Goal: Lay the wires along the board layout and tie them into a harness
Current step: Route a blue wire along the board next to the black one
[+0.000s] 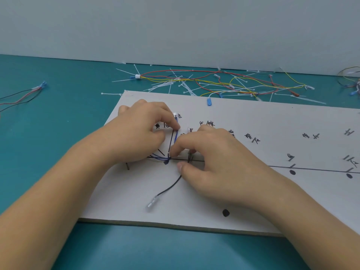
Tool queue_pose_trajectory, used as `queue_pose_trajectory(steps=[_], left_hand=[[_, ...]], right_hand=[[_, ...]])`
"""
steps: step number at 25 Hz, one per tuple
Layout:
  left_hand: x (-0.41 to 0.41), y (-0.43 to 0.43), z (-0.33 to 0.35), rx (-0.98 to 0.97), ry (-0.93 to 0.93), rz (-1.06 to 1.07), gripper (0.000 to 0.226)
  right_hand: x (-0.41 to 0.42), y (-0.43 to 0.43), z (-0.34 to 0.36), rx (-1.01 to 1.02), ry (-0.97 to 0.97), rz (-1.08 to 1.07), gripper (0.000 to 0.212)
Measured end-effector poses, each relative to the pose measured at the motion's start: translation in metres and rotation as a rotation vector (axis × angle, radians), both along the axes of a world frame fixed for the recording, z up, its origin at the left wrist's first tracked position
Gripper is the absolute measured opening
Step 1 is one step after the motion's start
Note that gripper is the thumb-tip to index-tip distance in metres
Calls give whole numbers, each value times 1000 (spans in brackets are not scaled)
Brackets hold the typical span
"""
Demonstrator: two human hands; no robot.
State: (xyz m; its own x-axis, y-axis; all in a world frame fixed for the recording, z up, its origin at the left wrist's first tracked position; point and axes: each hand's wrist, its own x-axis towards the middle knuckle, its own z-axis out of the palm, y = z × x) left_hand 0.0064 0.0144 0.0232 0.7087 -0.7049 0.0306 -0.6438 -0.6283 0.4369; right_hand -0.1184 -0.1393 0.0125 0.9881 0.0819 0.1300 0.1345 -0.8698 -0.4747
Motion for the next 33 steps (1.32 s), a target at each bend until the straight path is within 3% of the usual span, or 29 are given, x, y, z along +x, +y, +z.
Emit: queue_pose_trajectory(steps=[5,14,21,23,33], left_hand=[[2,2,-2,20,-11,-33,32],[8,9,-2,-62,29,-80,44],[15,28,9,-158,94,-107,21],[14,34,16,-132,121,-142,12],[5,32,19,112,238,-46,14]], right_hand=[[1,2,0,-23,27,25,18],[5,0,-1,15,-27,-18,28],[4,0,-2,45,-49,-44,22],[4,-1,-2,53,-52,-58,22],[3,0,-2,57,-44,-73,21]])
